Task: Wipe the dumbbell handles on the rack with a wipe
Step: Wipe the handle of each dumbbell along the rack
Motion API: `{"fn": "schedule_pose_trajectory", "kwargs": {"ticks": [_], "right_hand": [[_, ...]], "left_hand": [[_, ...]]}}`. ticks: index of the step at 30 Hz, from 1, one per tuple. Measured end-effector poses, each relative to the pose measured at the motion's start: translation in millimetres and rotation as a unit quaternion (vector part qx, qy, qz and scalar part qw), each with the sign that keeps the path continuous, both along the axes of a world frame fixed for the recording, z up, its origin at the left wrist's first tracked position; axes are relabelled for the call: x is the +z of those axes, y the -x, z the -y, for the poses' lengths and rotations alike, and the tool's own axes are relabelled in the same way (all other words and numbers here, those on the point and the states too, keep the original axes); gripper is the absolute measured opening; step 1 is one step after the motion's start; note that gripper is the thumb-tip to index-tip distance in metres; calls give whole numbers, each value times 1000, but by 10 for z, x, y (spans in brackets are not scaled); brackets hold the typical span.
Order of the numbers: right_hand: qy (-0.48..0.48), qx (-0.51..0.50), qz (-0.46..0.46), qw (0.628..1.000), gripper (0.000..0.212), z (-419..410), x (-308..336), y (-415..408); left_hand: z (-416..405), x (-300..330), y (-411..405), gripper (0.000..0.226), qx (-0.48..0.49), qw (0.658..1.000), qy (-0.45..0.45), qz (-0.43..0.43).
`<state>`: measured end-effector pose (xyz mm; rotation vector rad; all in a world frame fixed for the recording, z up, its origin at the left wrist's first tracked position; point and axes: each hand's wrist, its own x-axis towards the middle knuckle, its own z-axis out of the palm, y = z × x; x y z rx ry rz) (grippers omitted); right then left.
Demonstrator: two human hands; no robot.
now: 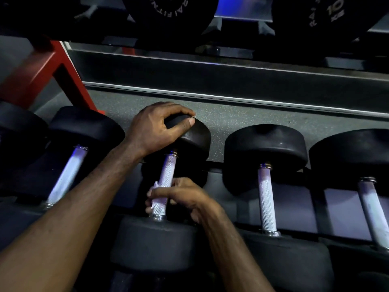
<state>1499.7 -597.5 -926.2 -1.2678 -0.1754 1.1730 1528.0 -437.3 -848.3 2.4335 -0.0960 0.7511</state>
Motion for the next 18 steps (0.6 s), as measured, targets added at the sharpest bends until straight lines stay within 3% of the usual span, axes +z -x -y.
{"fn": "schedule_pose_trajectory", "kwargs": {"ticks": [2,7,12,16,18], "right_hand": [[21,38,10,999,12,30,-30,29],[-23,-98,1,995,6,-153,54,-186],[36,27,6,999,16,35,35,14],[-11,-89,-22,996,11,-137,66,-163],[-4,-134,10,991,17,-200,79,-204]], "left_hand": [[-4,-4,5,34,6,1000,-1,-4],[21,34,16,35,-7,1000,10,-5],[13,25,20,36,6,1000,10,-13],[29,29,22,38,7,1000,14,-12],[28,41,29,39,6,1000,18,-14]]}}
